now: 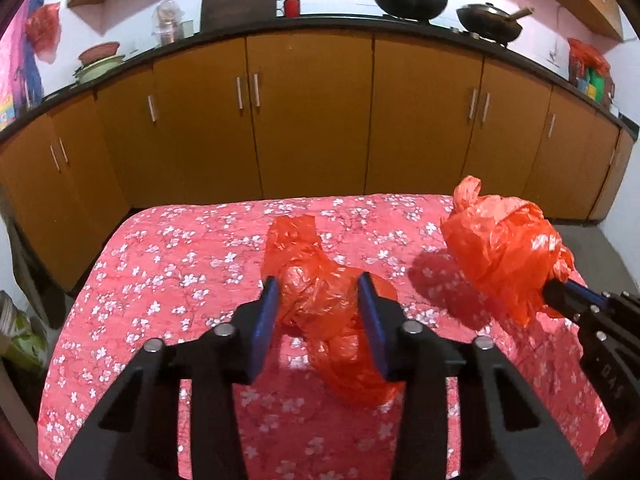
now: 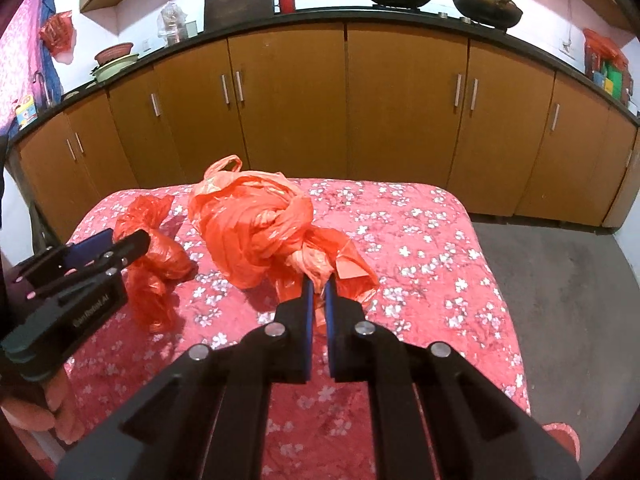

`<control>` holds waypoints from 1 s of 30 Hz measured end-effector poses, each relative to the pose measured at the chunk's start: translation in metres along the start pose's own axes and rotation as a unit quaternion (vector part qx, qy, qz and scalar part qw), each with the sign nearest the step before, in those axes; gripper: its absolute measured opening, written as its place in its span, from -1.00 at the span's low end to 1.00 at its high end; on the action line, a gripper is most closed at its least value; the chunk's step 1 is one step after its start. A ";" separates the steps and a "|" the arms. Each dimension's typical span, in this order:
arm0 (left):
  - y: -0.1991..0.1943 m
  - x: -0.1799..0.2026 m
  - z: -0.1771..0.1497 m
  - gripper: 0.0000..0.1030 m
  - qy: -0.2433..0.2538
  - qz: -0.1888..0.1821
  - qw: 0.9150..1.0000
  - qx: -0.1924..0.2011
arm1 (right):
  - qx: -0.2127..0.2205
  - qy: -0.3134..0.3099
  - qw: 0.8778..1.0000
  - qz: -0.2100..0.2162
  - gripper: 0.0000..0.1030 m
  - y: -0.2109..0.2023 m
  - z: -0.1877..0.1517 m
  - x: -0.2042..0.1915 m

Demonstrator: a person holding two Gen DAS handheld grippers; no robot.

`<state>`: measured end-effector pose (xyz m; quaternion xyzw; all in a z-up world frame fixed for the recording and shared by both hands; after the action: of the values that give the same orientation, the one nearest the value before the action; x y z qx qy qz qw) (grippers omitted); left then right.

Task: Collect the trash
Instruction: 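Grasp a red bag with left gripper while right gripper grasps another red bag, then carry both red bags over the orange basket and open both grippers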

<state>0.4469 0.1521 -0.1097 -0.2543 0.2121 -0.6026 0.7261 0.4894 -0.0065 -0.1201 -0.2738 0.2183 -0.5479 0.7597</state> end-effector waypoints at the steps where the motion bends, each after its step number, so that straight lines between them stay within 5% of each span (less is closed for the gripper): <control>1: 0.001 -0.001 0.000 -0.33 -0.002 0.001 1.000 -0.002 | -0.001 0.003 1.000 0.000 -0.87 -0.001 -0.001 0.001; 8: -0.011 -0.013 -0.005 -0.57 -0.028 -0.016 0.999 0.002 | 0.006 0.005 1.000 0.001 -0.87 -0.014 -0.002 0.003; 21: -0.070 -0.019 -0.008 -0.59 -0.012 -0.020 0.999 0.030 | 0.028 0.018 0.999 -0.001 -0.87 -0.062 -0.003 0.008; 30: -0.127 0.002 0.003 -0.59 0.007 -0.026 0.998 0.064 | 0.072 0.041 0.996 -0.018 -0.87 -0.131 0.004 0.034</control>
<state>0.3516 0.1323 -0.0275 -0.2087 0.1715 -0.6356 0.7232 0.4088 -0.0714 -0.0319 -0.1998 0.2046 -0.5867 0.7576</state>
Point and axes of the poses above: each gripper's, at about its wrist camera, not at the fingertips, and y roughly the way its jaws point, x to its right, z to its top, the point moved 5 cm from there along y, roughly the way its jaws point, and after that the axes turned 1 degree about -z, right-handed, at the moved point
